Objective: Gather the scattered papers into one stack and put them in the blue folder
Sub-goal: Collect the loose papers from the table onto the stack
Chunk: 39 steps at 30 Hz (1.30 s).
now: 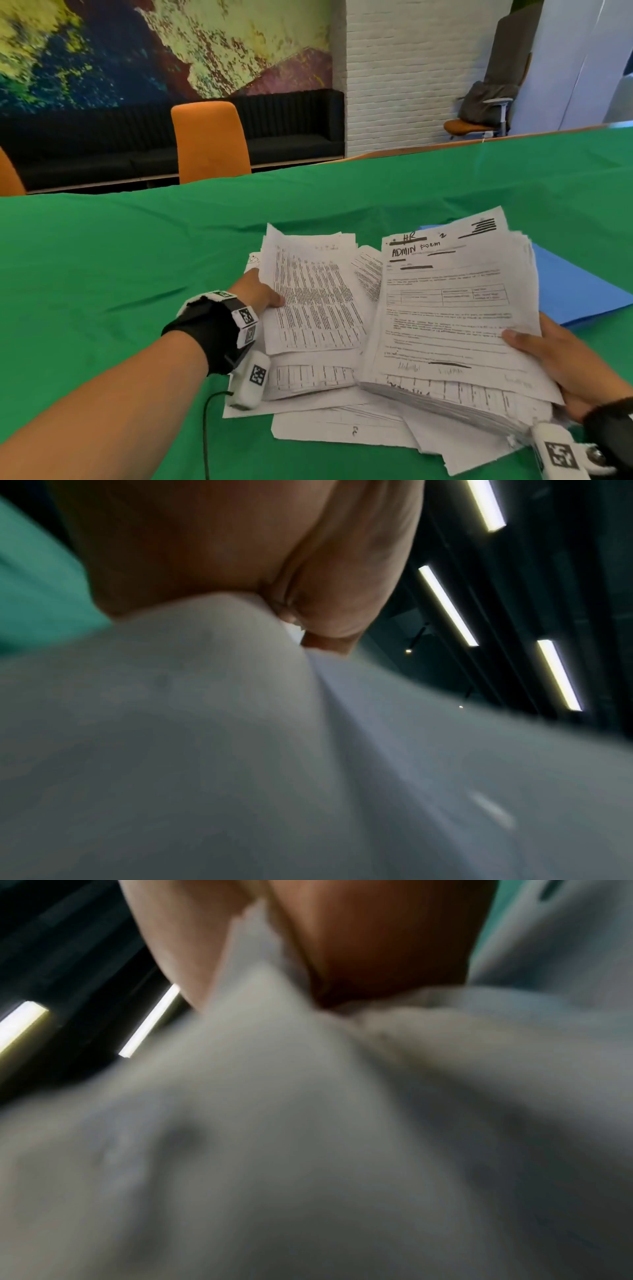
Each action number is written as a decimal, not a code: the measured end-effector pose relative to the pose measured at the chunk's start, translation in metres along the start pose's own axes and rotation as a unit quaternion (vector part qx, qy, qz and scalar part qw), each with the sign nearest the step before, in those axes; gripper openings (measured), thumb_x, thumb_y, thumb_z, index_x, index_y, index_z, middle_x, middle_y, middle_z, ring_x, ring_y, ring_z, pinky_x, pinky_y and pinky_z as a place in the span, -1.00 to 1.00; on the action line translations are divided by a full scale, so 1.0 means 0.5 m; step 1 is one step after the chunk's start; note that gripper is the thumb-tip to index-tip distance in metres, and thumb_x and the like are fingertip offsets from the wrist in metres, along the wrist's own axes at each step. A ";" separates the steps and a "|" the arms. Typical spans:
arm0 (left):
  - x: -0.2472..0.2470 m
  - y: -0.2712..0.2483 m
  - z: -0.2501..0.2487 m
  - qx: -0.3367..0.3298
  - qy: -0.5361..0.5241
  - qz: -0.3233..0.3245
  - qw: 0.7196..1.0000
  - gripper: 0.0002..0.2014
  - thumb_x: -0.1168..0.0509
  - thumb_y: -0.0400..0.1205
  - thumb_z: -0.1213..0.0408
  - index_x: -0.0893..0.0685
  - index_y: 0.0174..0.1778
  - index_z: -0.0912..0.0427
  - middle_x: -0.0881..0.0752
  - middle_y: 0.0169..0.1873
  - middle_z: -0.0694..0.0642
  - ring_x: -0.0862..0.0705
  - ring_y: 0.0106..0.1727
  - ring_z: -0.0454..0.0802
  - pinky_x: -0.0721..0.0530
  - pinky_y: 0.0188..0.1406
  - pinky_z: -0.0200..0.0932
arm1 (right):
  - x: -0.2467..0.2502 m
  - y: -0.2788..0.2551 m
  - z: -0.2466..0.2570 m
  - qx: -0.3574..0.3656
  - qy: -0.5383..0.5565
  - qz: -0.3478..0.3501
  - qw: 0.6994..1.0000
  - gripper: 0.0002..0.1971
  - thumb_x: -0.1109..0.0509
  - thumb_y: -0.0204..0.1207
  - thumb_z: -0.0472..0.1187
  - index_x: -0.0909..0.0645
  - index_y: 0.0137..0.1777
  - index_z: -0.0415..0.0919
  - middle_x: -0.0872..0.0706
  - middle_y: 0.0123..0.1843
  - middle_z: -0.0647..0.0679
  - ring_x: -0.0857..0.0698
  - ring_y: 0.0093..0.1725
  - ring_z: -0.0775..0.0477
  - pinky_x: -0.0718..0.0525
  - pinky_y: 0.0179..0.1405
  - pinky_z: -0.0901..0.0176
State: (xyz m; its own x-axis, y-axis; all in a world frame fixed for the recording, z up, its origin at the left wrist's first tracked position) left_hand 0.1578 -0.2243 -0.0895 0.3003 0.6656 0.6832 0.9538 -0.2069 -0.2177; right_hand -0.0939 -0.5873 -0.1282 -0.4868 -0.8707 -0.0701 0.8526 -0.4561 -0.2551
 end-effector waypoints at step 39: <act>0.235 -0.297 0.177 -0.186 -0.316 -0.246 0.897 -0.56 -0.52 0.43 0.22 -0.61 0.22 0.03 -0.81 0.11 0.01 -0.77 0.18 0.05 -0.74 0.17 0.14 | -0.629 -0.157 0.079 0.334 -0.132 0.202 0.911 -0.71 -0.24 0.76 -0.01 -0.52 0.44 0.26 -0.75 0.26 0.38 -0.68 0.29 0.38 -0.72 0.23 0.34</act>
State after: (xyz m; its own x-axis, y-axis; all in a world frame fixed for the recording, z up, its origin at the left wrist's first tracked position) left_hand 0.0510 -0.0520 -0.0388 -0.1076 0.9913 0.0760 0.9411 0.0769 0.3292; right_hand -0.0004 -0.2851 -0.0478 -0.1206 -0.9661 0.2283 0.9205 -0.0227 0.3902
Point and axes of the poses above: each hand's wrist, its own y-axis towards the middle knuckle, its own x-axis out of the back of the hand, z = x × y, the point moved 3 cm from there along y, towards the middle knuckle
